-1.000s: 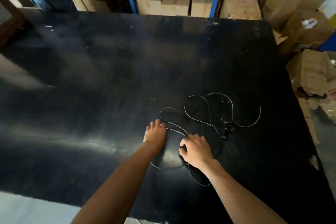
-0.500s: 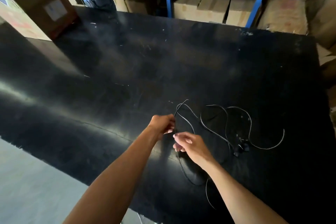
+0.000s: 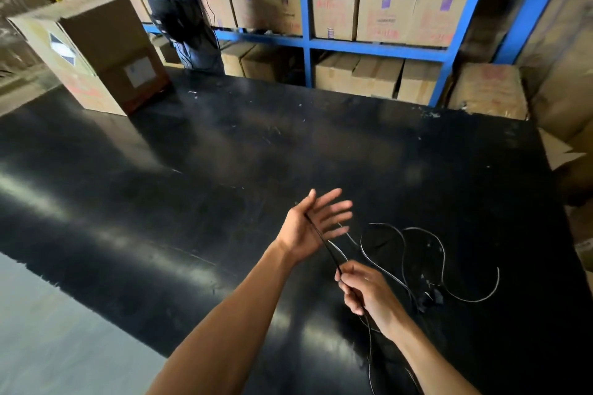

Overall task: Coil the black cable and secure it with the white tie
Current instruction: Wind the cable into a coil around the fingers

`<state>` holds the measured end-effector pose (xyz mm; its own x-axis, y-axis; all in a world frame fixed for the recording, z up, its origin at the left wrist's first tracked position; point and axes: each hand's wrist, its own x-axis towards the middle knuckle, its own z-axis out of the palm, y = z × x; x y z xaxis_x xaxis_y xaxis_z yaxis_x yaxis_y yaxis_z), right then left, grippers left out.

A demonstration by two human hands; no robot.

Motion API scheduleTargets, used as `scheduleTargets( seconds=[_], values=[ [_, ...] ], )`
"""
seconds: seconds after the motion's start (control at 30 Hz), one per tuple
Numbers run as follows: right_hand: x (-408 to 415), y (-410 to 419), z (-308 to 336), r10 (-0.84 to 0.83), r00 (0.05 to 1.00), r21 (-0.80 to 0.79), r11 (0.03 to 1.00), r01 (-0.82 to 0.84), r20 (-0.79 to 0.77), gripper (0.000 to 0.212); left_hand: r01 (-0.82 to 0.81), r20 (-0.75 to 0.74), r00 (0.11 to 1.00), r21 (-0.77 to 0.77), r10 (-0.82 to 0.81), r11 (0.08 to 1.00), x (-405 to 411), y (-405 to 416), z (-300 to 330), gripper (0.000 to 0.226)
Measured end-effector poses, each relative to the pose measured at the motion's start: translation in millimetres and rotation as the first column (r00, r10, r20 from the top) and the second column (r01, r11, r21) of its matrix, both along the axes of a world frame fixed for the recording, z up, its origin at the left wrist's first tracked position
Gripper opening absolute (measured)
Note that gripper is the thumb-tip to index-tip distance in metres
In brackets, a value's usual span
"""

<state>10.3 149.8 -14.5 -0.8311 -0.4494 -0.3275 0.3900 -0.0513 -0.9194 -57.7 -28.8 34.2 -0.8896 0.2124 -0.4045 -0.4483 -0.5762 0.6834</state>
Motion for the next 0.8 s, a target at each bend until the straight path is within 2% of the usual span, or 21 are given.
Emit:
scheduleTargets(
  seconds=[0.2,0.3,0.4,0.5,0.57,0.63,0.7,0.8],
  values=[
    [-1,-7,8,-0.017,0.994,0.067,0.997,0.025,-0.112,0.022,0.148,-0.058,0.987,-0.041,-0.150,0.988,-11,-1,35,0.057],
    [-4,-12,17,-0.026,0.988,0.114,0.993,0.044,-0.154,0.024,0.174,-0.058,0.983,-0.030,-0.175,0.984,-17,-7,41,0.064],
    [-6,-14,26,-0.035,0.988,0.150,0.987,0.058,-0.150,0.022,0.222,-0.081,0.973,0.063,-0.217,0.973,-21,-19,49,0.071],
    [-8,-9,26,-0.023,0.997,0.215,0.976,0.039,-0.075,0.040,0.263,-0.171,0.959,0.251,-0.225,0.932,-30,-41,68,0.064],
    [-8,-3,24,-0.053,0.998,0.237,0.970,0.057,-0.024,0.049,0.349,-0.249,0.928,0.325,-0.276,0.879,-36,-57,87,0.059],
    [-11,6,26,-0.107,0.994,0.254,0.962,0.097,0.023,0.047,0.504,-0.321,0.854,0.317,-0.409,0.803,-37,-66,107,0.058],
    [-24,13,35,-0.156,0.987,0.282,0.949,0.140,0.036,0.042,0.683,-0.350,0.724,0.247,-0.594,0.687,-33,-69,120,0.059],
    [-59,19,62,-0.236,0.971,0.375,0.897,0.234,-0.040,0.032,0.874,-0.231,0.481,0.052,-0.846,0.483,-26,-64,119,0.060]
  ],
)
